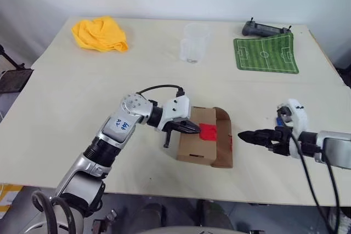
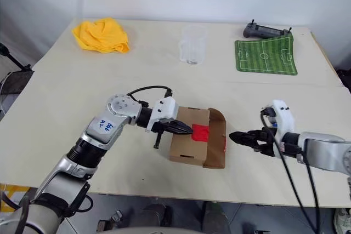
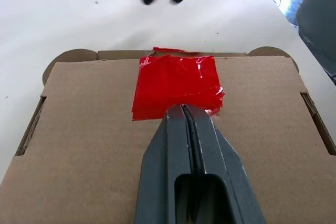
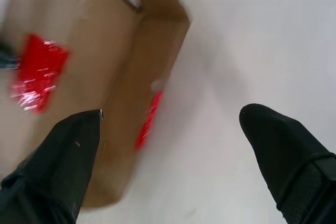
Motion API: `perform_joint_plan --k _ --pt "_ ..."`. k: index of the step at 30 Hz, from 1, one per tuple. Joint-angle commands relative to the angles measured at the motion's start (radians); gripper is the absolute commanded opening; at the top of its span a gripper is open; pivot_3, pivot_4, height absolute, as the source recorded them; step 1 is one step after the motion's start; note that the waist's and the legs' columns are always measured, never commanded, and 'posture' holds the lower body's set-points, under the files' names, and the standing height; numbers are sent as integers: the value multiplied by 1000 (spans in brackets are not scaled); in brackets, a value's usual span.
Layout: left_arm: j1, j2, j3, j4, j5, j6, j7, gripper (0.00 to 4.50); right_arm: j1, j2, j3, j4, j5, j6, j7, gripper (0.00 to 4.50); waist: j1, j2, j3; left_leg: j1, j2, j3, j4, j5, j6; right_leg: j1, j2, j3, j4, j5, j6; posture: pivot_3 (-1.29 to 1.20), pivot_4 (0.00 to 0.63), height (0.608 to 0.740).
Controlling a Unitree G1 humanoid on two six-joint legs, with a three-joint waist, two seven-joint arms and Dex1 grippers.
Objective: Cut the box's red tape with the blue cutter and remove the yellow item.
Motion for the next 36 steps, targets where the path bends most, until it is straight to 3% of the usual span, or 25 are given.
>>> perform_joint_plan --k 1,8,16,19,23,35,36 --pt "15 13 -32 21 35 6 -6 0 -9 1 69 87 151 -52 -67 4482 0 0 0 0 0 0 0 0 0 0 0 0 0 0 0 0 150 740" --pt "14 16 -34 10 35 15 -5 0 -94 119 224 161 123 -94 -111 4482 0 0 0 0 0 0 1 0 0 0 2 0 0 0 0 0 150 740" --pt "33 25 -32 -15 30 33 1 0 -122 188 250 197 72 -95 -92 4482 -6 -2 -2 1 1 1 1 0 -1 0 1 1 0 0 0 0 150 740" --pt "31 28 -29 -10 32 33 4 0 -122 200 257 201 47 -77 -66 3918 -9 -2 -2 1 2 1 1 0 -1 0 2 1 0 1 -1 0 150 740" --pt "28 28 -29 -10 32 33 6 0 -126 225 263 218 -8 -65 -30 2578 -10 -2 -2 1 2 0 1 0 -1 0 2 1 0 1 -1 0 150 740" --pt "18 7 -31 11 35 18 19 0 -217 314 285 267 -151 29 49 2578 -23 -2 -3 2 2 0 1 0 -2 0 2 1 0 1 -1 0 150 740" --pt "17 3 -31 14 35 15 21 0 -219 313 283 267 -157 41 56 2399 -23 -2 -3 2 2 0 1 0 -2 0 2 1 1 1 -1 0 150 740"
